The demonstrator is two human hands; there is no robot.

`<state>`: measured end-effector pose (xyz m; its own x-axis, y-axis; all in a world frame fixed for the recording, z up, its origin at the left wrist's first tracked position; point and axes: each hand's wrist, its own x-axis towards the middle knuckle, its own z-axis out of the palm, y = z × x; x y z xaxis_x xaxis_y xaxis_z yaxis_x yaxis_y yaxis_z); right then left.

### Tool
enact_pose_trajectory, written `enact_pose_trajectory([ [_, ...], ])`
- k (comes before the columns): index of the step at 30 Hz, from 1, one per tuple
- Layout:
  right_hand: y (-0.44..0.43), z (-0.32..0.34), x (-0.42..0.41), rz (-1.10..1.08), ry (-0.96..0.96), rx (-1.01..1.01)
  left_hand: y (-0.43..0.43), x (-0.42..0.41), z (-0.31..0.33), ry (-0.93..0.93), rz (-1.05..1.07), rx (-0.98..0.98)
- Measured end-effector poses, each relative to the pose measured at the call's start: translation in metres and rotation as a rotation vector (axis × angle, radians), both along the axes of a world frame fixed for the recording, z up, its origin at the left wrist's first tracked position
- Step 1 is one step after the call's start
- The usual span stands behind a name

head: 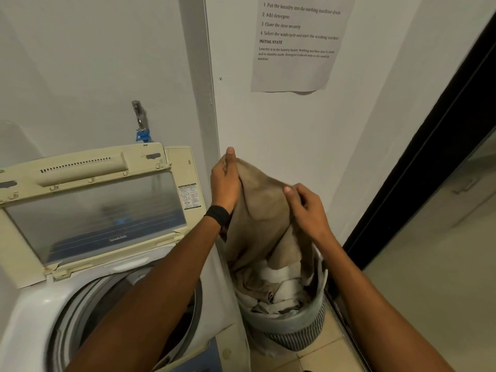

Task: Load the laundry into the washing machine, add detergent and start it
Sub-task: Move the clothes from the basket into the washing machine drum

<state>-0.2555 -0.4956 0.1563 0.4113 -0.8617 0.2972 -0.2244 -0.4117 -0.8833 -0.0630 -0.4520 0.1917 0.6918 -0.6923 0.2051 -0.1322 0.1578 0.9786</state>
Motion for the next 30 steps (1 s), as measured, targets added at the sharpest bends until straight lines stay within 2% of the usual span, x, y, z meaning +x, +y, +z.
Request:
enact_pose_trajectory([
  [2,-0.004,0.026,0.007,0.024,-0.014,-0.077,0.0,-0.012,-0.002,-0.045,-0.089,-0.002],
  [4,-0.008,0.047,0.019,0.079,0.054,-0.136,-0.002,-0.028,-0.002,-0.099,-0.212,0.021],
  [6,-0.01,0.054,0.032,0.077,0.141,-0.143,-0.006,-0.04,-0.004,-0.101,-0.249,0.021],
  [11,-0.003,0.04,0.034,-0.022,0.182,-0.042,-0.009,-0.033,-0.002,-0.141,0.013,0.044],
  [15,0.001,0.017,0.006,0.214,0.29,0.048,-0.01,-0.004,0.01,-0.014,0.136,0.034],
  [17,-0.002,0.014,-0.007,0.214,0.249,0.05,-0.008,0.003,0.01,0.029,0.17,0.022],
  [19,-0.007,0.022,-0.011,0.132,0.13,0.015,-0.004,0.002,0.007,0.055,0.151,0.009],
  [22,-0.01,0.043,0.002,0.106,0.015,-0.051,0.0,-0.019,0.006,0.061,-0.026,0.007],
  [25,-0.008,0.059,0.025,0.146,0.073,-0.121,-0.001,-0.041,0.004,-0.007,-0.185,-0.004],
  [30,-0.005,0.058,0.032,0.163,0.128,-0.021,-0.003,-0.047,0.001,-0.057,-0.13,-0.049],
])
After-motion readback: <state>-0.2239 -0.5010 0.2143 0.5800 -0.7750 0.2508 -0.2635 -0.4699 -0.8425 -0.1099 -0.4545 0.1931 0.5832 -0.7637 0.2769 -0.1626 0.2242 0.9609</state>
